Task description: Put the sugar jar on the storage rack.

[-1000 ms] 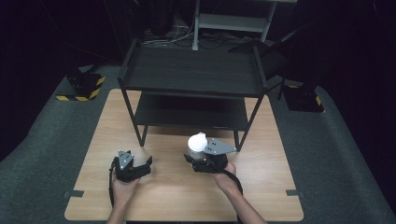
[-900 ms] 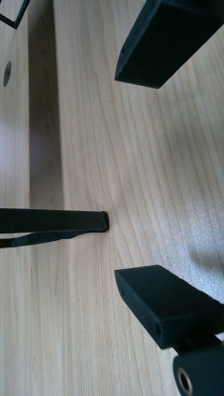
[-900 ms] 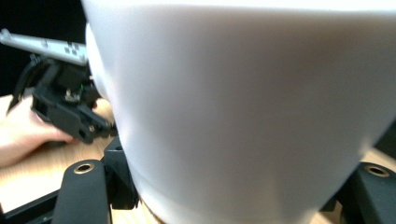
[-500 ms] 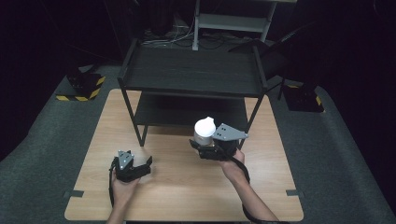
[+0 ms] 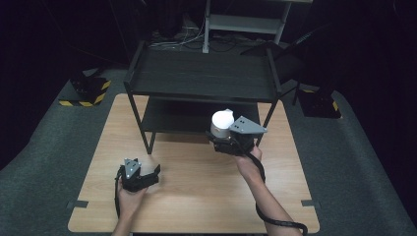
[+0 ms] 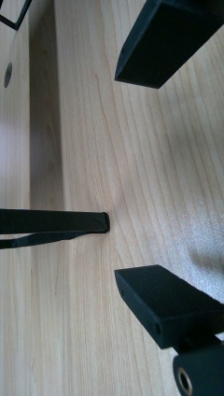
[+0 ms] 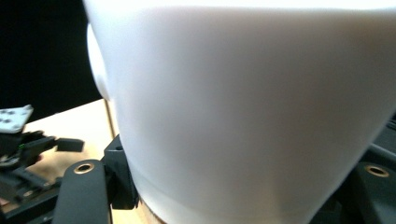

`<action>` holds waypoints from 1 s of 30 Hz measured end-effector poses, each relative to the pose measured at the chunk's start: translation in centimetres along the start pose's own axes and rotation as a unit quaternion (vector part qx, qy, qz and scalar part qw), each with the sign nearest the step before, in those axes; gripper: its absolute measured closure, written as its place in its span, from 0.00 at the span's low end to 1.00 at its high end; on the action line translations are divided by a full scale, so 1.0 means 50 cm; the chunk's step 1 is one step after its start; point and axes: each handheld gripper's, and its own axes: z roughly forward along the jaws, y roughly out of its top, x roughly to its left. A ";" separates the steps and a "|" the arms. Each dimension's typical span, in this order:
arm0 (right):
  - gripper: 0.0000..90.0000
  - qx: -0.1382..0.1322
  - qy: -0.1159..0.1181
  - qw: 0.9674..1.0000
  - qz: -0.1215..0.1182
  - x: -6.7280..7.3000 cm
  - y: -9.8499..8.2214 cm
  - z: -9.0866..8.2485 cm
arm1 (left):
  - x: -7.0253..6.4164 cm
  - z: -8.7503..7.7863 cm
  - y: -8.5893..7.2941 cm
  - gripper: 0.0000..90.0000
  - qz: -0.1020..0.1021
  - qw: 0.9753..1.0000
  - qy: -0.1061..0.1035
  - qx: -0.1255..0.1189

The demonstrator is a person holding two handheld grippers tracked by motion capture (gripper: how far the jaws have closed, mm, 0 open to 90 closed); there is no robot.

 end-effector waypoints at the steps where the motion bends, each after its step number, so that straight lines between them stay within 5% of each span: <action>1: 0.34 0.000 -0.012 1.000 0.003 0.001 0.001 0.002 | 0.000 0.000 0.000 0.07 0.000 1.000 0.000 0.000; 5: 0.34 0.001 -0.045 0.999 0.005 0.008 -0.002 0.010 | 0.000 0.000 0.000 0.07 0.001 1.000 0.000 0.000; 30: 0.34 -0.018 -0.114 0.992 0.045 0.001 0.002 0.063 | 0.002 -0.001 -0.001 0.07 -0.002 1.000 -0.002 -0.002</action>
